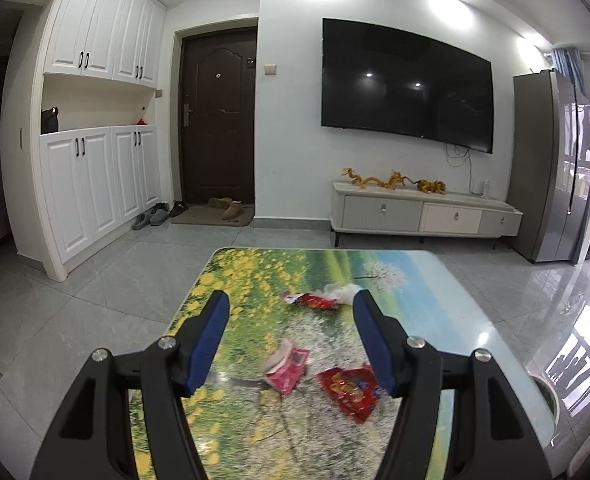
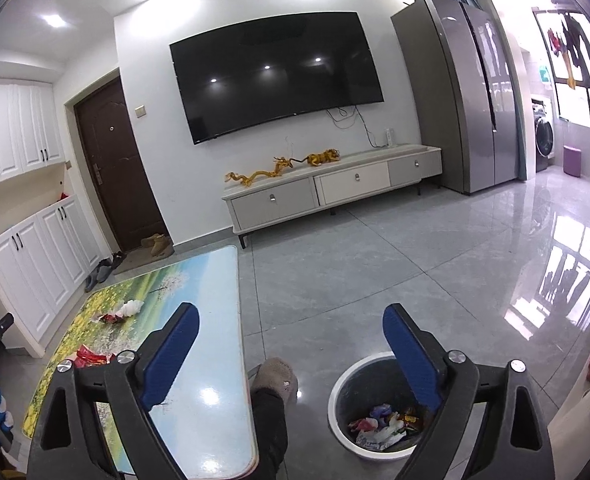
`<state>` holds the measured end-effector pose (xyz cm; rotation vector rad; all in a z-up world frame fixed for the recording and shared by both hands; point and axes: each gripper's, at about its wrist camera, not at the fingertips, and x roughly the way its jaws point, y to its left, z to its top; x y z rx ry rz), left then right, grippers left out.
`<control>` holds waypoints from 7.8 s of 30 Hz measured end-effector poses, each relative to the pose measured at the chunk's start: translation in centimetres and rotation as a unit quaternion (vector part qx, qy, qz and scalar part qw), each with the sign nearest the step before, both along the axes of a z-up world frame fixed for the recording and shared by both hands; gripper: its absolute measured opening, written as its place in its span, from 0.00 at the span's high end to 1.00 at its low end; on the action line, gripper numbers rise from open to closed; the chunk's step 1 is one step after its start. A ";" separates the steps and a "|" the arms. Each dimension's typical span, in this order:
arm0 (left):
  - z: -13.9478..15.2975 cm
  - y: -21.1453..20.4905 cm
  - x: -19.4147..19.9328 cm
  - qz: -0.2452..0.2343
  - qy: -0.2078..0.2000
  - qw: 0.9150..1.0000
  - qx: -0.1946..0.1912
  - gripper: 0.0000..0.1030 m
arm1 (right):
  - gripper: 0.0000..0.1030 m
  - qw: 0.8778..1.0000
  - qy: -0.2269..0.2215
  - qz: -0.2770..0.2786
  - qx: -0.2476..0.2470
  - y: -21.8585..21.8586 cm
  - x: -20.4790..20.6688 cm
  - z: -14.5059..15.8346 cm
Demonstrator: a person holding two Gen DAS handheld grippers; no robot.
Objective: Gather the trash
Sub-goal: 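Return both tools to the table over the red wrappers and pink box, then grasp the pink box with the left tool while the right tool grasps the red wrapper, then carry the pink box and red wrapper over the bin and open both tools, then return both tools to the table over the red wrapper and white bag, then grasp the red wrapper with the left tool while the right tool grasps the white bag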
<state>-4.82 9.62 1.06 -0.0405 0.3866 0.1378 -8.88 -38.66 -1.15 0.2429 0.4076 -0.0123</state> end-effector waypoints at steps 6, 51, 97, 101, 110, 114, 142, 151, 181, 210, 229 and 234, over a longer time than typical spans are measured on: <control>-1.4 4.0 -0.4 0.026 0.032 0.999 0.002 0.39 | 0.00 0.999 -0.020 0.022 -0.028 2.9 1.2 1.8; -15.2 4.8 14.7 -0.183 0.259 0.946 -0.063 0.88 | 0.85 0.807 0.224 0.527 -0.147 35.0 20.3 -12.5; -5.4 -31.8 13.8 -0.439 0.250 0.863 0.028 0.95 | 0.86 0.982 0.165 0.018 0.090 -8.9 10.0 -15.9; -7.7 -38.4 14.3 -0.477 0.270 0.835 0.053 0.95 | 0.86 0.973 0.197 -0.018 0.119 -12.1 9.8 -19.3; -14.0 -47.8 16.2 -0.494 0.340 0.798 0.058 0.92 | 0.79 0.960 0.228 -0.047 0.157 -16.1 10.0 -22.3; -16.3 -49.9 17.1 -0.493 0.370 0.787 0.041 0.83 | 0.56 0.957 0.239 -0.051 0.156 -16.5 10.4 -23.2; -6.2 -33.5 14.2 -0.421 0.242 0.874 -0.018 0.56 | 0.47 0.988 0.124 -0.052 0.076 -10.9 5.6 -9.4; -4.1 -17.6 13.1 -0.332 0.175 0.926 -0.029 0.49 | 0.46 0.995 0.081 0.048 0.015 -1.2 8.9 -1.6; -15.0 6.5 29.1 -0.031 0.237 0.932 -0.272 0.46 | 0.43 0.919 0.174 0.351 -0.044 28.1 32.5 -8.4; -15.1 4.2 29.6 -0.080 0.229 0.940 -0.238 0.99 | 0.92 0.905 0.216 0.363 -0.045 32.5 34.2 -13.0; -12.8 3.5 23.1 -0.070 0.231 0.957 -0.163 0.73 | 0.41 0.914 0.186 0.360 -0.028 30.6 30.4 -9.9; -13.9 3.1 24.9 -0.067 0.235 0.958 -0.153 0.58 | 0.41 0.909 0.190 0.370 -0.031 32.9 33.3 -10.9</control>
